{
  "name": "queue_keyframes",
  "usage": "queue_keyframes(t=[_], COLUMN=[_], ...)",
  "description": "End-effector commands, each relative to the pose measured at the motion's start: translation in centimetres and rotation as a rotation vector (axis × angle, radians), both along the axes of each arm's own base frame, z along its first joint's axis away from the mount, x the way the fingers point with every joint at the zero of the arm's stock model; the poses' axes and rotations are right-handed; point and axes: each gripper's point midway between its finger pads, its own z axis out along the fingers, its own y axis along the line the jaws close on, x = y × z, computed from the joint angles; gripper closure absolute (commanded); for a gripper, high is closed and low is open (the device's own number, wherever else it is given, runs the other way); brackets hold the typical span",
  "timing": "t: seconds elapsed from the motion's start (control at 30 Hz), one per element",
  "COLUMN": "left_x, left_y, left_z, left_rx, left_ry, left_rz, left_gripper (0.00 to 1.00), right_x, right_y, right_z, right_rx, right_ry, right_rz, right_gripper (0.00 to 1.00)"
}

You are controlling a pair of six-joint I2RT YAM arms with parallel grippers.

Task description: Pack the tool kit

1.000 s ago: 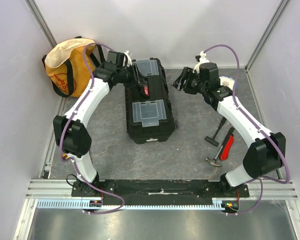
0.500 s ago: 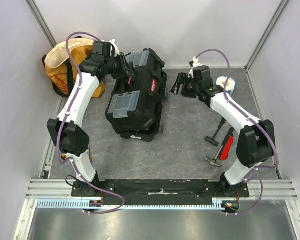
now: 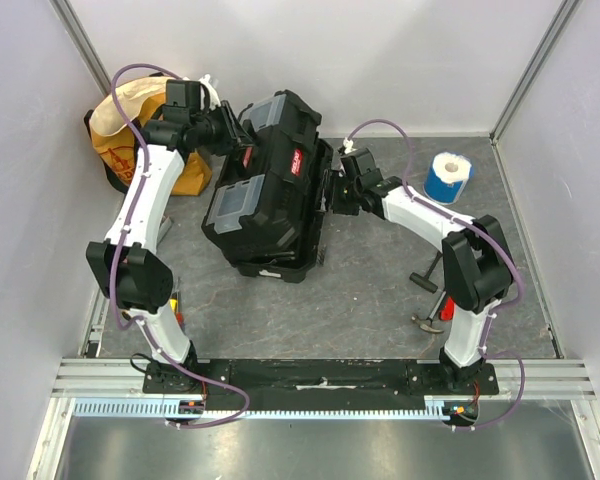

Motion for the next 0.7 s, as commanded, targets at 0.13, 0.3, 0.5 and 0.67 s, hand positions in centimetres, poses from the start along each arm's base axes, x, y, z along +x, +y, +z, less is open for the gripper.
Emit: queue_keyframes(t=[0.13, 0.3, 0.5, 0.67], left_x=[-0.7, -0.5, -0.3, -0.2], left_y=[2.8, 4.1, 4.1, 4.0], left_z=[11.6, 11.0, 10.2, 9.7], left_rx=[-0.081, -0.094, -0.135, -0.148], left_ry=[-0.351, -0.336, -0.312, -0.302], left_rz=[0.019, 0.026, -0.001, -0.012], left_gripper=[0.98, 0.98, 0.98, 0.98], right_x=[2.3, 3.2, 4.1, 4.3], right_y=[1.4, 2.5, 3.9, 5.1], right_z=[1.0, -0.3, -1.5, -2.4], right_rx=[0.032, 0.038, 0.038, 0.019], right_ry=[-0.04, -0.023, -0.012, -0.006], right_rz=[-0.029, -0.018, -0.007, 0.026], right_gripper=[0.33, 0.31, 0.31, 0.29])
